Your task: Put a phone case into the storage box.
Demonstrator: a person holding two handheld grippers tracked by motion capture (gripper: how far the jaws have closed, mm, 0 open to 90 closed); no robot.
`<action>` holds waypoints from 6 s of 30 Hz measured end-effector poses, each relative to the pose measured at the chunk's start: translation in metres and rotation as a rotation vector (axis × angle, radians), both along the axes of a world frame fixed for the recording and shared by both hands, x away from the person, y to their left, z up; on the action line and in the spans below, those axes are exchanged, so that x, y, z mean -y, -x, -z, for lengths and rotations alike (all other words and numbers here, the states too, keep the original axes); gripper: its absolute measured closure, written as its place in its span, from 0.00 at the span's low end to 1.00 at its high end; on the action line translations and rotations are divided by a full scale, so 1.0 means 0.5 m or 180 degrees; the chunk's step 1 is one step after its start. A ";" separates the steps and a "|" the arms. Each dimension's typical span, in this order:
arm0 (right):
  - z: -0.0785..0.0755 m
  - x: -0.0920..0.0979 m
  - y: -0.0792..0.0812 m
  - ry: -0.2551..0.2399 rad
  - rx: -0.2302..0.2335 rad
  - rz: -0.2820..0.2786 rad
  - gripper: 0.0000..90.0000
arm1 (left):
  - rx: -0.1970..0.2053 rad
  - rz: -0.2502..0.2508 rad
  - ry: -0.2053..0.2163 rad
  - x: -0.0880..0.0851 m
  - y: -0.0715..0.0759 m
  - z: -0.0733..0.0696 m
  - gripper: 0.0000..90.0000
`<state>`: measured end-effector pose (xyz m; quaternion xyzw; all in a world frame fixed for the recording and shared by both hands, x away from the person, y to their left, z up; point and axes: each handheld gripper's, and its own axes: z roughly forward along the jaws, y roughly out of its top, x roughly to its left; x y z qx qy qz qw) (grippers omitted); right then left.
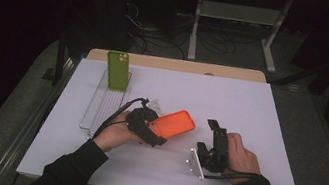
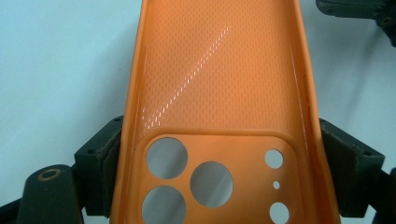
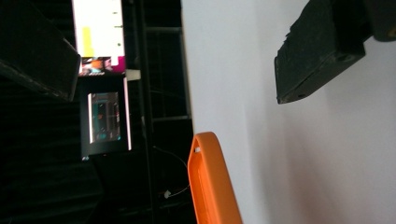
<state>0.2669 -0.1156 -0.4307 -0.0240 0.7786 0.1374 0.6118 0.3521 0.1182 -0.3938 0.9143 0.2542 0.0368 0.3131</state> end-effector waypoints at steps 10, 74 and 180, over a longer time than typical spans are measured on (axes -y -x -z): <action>0.009 -0.034 -0.003 0.0231 0.0208 -0.0241 0.03 | 0.0012 0.0002 0.0053 0.004 0.004 -0.004 0.17; -0.011 -0.043 -0.037 -0.1115 -0.0990 -0.0057 0.87 | 0.0254 0.0029 0.0541 -0.039 -0.002 -0.034 0.00; -0.043 -0.036 -0.077 -0.3433 -0.3071 0.0003 0.87 | 0.0456 -0.0470 0.1524 0.025 -0.033 -0.062 0.13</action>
